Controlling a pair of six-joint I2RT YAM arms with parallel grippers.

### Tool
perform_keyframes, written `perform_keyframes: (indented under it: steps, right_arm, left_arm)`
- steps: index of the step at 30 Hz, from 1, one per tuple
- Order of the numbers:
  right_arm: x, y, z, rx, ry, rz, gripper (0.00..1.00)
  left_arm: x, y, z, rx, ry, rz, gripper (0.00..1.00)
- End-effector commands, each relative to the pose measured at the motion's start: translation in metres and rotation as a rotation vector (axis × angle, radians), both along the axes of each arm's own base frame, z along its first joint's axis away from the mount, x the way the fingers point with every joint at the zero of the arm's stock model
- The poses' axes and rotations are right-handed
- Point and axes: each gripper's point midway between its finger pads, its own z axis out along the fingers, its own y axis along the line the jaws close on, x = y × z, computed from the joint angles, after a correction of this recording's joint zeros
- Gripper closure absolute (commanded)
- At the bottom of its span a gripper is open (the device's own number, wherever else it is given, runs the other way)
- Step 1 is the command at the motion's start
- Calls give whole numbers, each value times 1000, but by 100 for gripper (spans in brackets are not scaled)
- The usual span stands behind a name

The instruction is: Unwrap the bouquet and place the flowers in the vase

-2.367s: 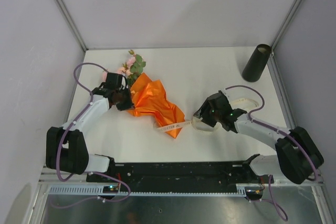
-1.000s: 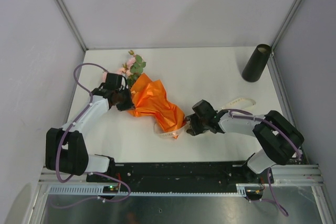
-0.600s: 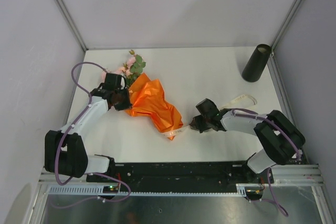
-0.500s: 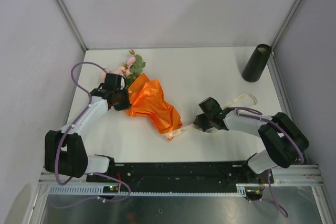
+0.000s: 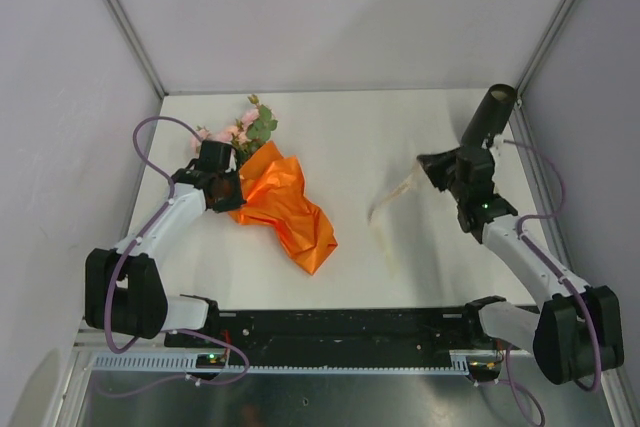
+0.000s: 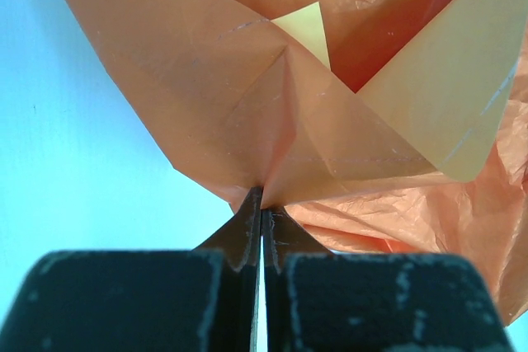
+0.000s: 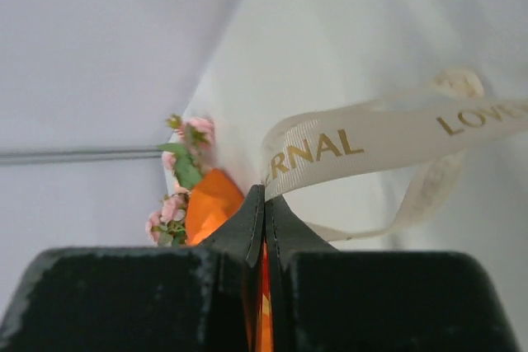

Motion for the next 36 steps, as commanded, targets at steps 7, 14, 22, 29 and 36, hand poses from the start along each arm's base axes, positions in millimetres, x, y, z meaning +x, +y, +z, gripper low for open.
perform_keyframes:
  steps: [7,14,22,29,36]
  right_arm:
    - [56,35,177,-277,-646,285,100]
    - [118,49,269,-325,-874,367,100]
    - [184,40,298,-460,-895,326,100]
    - [219,25,201,-491,-627,275,100]
    - [221,41,53,-587,-299,361,100]
  left_arm:
    - [8,-4,19,-23,-53,-32,100]
    - [5,-7,20,-45,-58,-36,100]
    - [5,-9,19,-55,-56,-29,100]
    - [5,-13,20,-76,-58,-41,100]
    - [6,-14,18,-80,-46,-42,100]
